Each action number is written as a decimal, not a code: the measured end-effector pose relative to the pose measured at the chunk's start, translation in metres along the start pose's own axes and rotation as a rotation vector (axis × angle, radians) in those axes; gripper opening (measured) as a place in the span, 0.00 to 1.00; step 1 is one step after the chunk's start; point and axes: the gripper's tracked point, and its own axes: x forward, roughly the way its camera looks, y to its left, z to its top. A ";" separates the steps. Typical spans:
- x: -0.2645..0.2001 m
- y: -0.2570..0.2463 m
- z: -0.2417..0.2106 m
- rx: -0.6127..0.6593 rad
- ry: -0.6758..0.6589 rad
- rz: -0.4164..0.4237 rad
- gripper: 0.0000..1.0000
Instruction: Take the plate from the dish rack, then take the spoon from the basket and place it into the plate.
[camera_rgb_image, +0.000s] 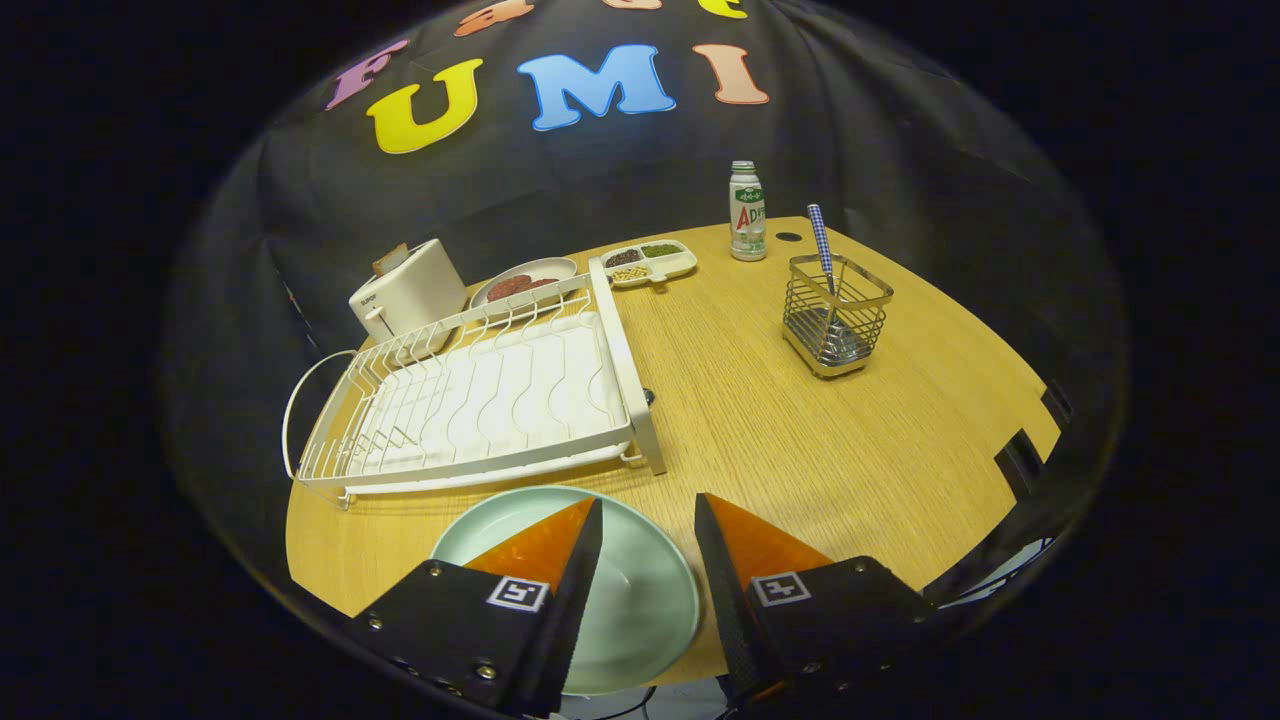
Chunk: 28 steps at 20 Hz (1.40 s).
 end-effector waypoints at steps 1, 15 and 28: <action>0.000 0.000 0.001 0.001 0.000 0.000 0.60; 0.020 -0.058 0.110 0.055 -0.154 -0.131 0.59; 0.103 -0.178 0.228 0.220 -0.218 -0.314 0.59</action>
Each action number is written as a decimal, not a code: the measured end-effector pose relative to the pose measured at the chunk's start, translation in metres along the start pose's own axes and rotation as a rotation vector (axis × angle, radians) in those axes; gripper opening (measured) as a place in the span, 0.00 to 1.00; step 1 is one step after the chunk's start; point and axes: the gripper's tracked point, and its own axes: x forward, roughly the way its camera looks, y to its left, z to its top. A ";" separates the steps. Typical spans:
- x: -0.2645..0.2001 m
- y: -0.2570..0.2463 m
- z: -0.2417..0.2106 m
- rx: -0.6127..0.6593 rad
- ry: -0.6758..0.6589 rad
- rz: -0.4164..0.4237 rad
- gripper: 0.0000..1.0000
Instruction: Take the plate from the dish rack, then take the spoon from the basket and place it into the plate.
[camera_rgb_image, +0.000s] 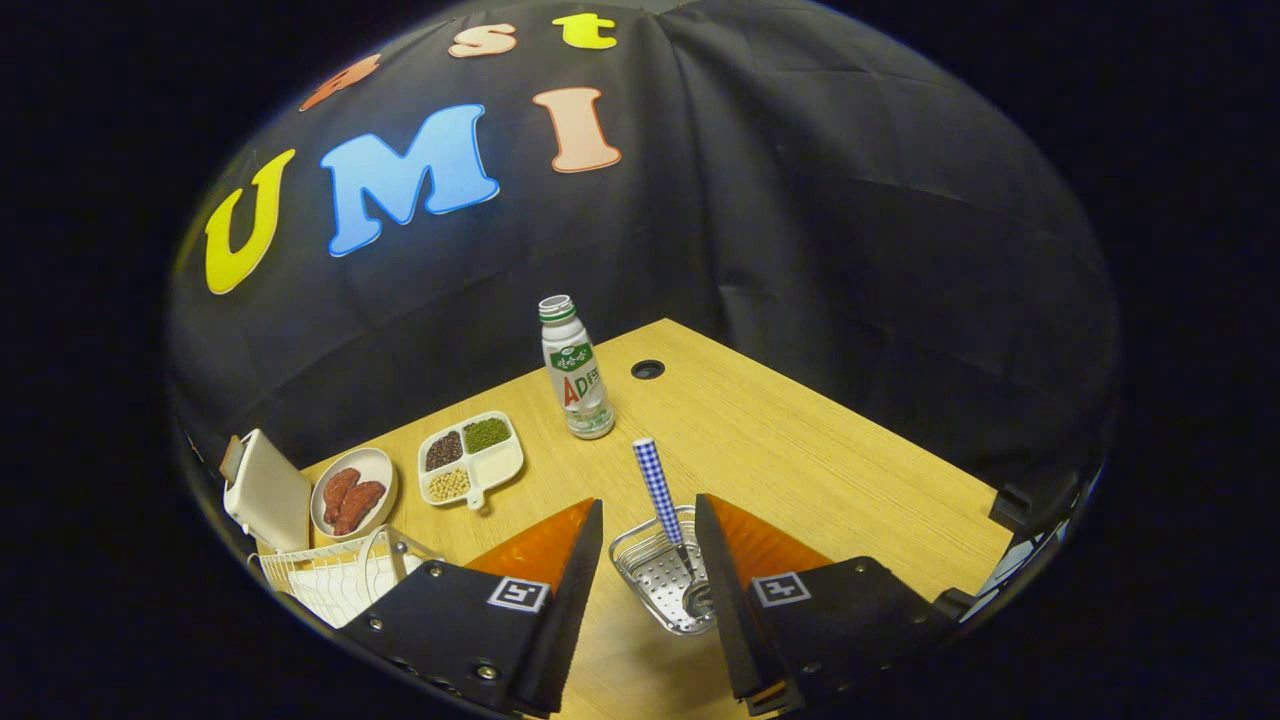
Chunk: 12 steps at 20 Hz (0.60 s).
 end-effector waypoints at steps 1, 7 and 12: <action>0.009 -0.001 0.002 0.008 0.009 -0.001 0.59; 0.053 -0.005 0.000 0.006 0.055 0.018 0.59; 0.075 -0.002 -0.001 -0.024 0.061 0.039 0.34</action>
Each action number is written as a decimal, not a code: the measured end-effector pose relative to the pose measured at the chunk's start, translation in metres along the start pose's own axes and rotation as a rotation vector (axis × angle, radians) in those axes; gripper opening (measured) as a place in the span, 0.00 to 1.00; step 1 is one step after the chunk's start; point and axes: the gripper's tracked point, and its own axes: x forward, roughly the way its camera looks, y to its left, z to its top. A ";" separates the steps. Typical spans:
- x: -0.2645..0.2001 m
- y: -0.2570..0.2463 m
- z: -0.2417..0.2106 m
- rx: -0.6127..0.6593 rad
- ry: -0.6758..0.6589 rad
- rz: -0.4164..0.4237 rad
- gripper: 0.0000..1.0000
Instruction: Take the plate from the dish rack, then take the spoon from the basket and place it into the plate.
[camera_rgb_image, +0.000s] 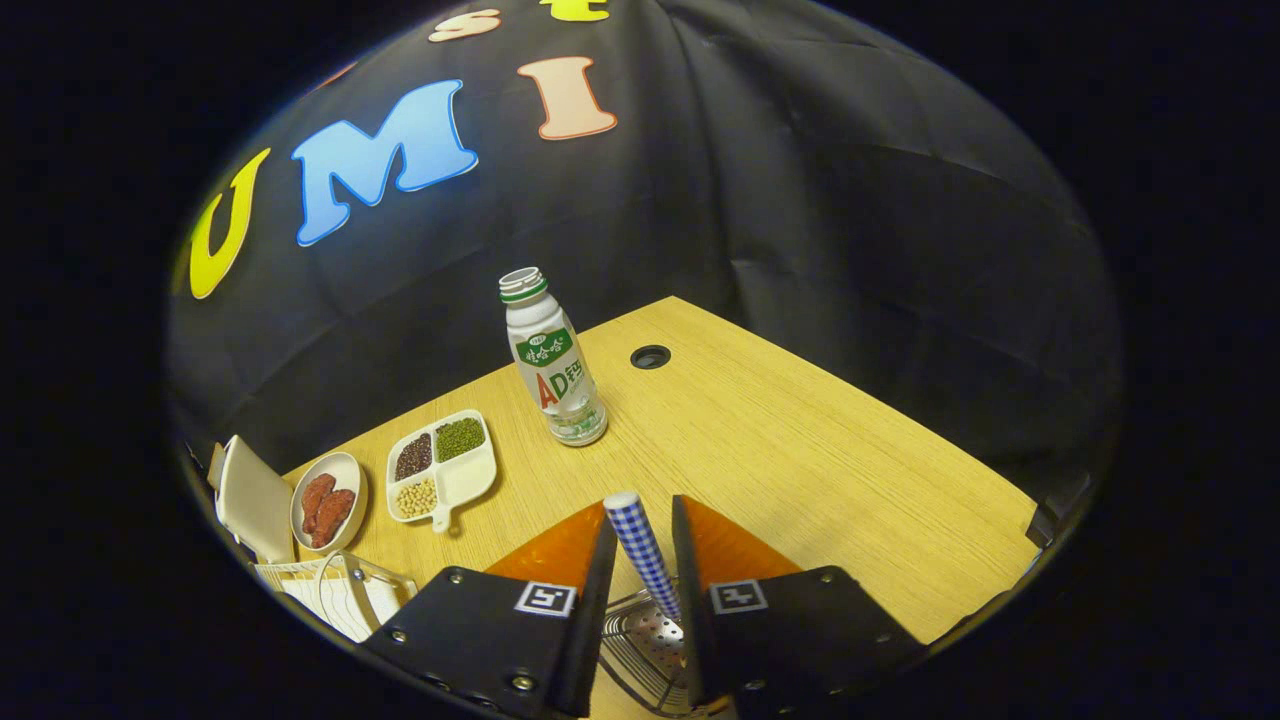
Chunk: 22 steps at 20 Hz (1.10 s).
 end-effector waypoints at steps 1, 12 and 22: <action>0.000 -0.002 0.002 -0.022 -0.003 -0.013 0.30; -0.024 -0.006 0.046 -0.123 -0.117 -0.074 0.05; -0.122 0.040 0.096 -0.209 -0.322 -0.038 0.05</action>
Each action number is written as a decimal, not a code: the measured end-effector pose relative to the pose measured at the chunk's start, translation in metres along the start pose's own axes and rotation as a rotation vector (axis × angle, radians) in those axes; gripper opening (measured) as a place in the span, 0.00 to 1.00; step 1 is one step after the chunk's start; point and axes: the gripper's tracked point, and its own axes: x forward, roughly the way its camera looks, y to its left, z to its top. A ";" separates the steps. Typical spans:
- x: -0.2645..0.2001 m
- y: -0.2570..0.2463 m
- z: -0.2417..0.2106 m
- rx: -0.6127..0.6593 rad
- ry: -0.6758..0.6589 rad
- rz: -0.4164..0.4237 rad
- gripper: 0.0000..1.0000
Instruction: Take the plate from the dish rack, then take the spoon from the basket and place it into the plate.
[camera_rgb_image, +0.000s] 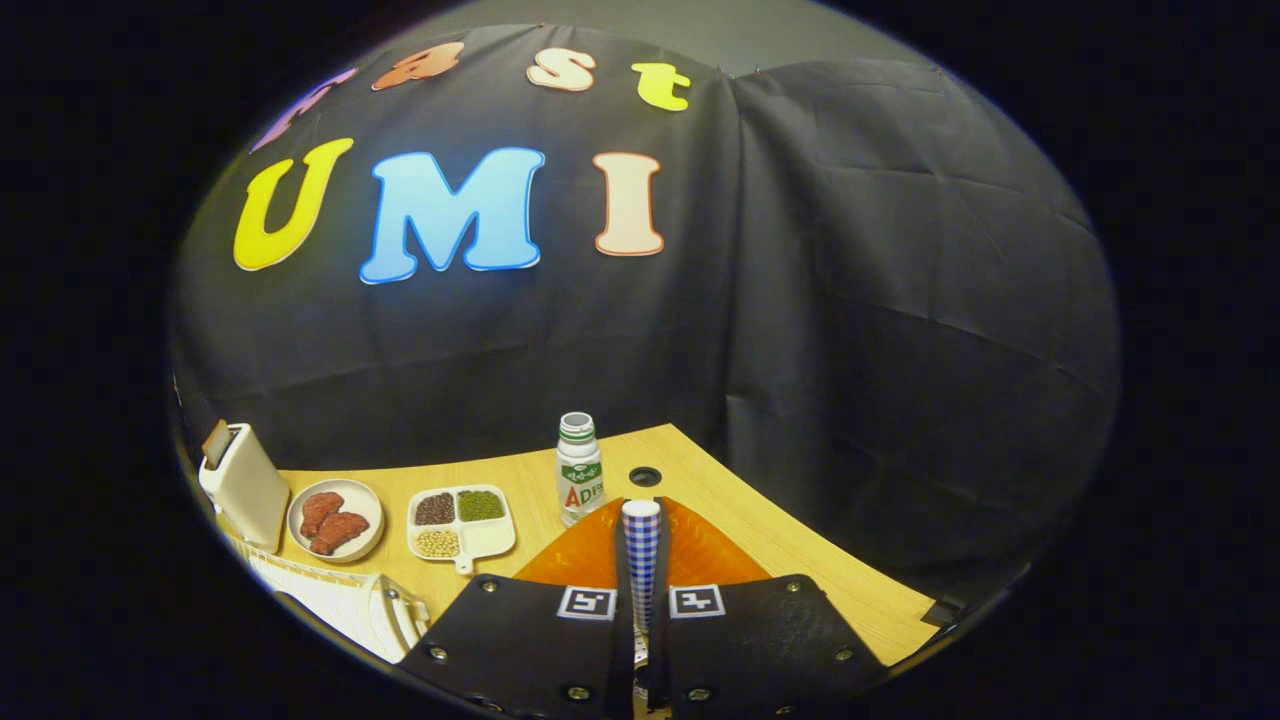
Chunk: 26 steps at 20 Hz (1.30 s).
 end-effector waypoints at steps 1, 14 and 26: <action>-0.013 0.010 0.002 -0.004 -0.010 0.016 0.05; -0.194 0.175 -0.074 -0.117 0.034 0.389 0.05; -0.257 0.215 -0.167 -0.177 0.158 0.566 0.05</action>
